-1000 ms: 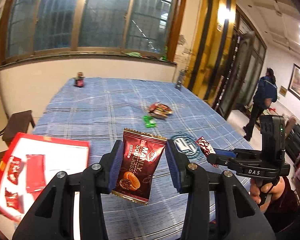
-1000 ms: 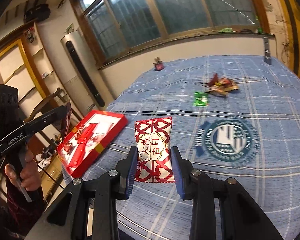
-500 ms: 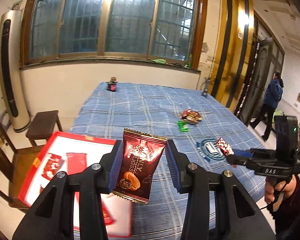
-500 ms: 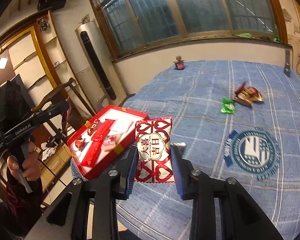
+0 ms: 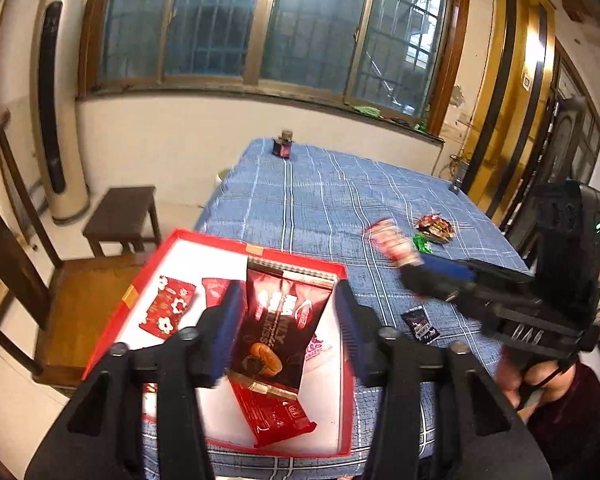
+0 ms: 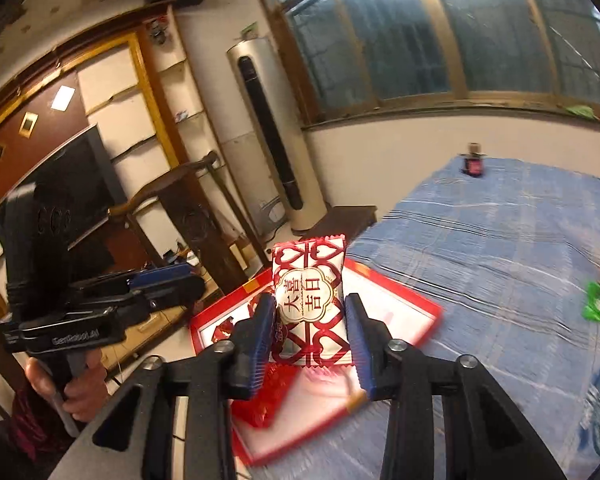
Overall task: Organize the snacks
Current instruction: 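Open both grippers over the red-rimmed box to drop both packets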
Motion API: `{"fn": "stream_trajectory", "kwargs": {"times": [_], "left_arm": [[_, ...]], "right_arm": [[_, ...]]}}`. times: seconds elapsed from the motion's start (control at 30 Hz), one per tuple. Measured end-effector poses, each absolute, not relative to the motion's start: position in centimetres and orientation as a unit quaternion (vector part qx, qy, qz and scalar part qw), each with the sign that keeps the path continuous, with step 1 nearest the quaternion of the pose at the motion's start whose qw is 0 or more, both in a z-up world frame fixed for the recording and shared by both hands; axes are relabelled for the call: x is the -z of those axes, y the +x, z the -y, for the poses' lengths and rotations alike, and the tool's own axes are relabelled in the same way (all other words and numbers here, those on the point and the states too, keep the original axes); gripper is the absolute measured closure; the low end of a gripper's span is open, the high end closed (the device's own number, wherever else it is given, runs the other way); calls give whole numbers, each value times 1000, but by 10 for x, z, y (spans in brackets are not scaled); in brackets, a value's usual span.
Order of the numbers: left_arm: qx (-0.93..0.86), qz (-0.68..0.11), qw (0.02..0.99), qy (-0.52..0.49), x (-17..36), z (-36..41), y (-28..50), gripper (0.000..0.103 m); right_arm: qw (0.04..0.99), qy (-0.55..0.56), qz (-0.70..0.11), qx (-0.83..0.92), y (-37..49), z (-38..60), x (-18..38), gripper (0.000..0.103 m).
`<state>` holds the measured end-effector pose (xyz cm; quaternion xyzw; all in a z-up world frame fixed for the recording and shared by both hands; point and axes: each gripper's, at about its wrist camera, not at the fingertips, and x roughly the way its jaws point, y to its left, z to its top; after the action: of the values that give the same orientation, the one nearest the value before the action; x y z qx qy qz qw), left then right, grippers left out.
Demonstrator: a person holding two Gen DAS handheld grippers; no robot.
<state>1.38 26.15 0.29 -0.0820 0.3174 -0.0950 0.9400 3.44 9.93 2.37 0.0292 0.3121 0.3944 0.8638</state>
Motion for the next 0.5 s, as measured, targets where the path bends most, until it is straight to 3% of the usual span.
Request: {"fn": "stream_trajectory", "kwargs": {"times": [0.07,0.23,0.5], "left_arm": [[76,-335,934,-100,9,-272,22,30],[80,-347,922,-155,28,-291,15,30],[137,-366,914,-108,43,-236,-1,30]], "right_arm": [[857,22,-328,-396,42,-116,-9,41],[854,60,-355,-376,53,-82,13,41],[886,66,-379,-259,51,48,36,41]]}}
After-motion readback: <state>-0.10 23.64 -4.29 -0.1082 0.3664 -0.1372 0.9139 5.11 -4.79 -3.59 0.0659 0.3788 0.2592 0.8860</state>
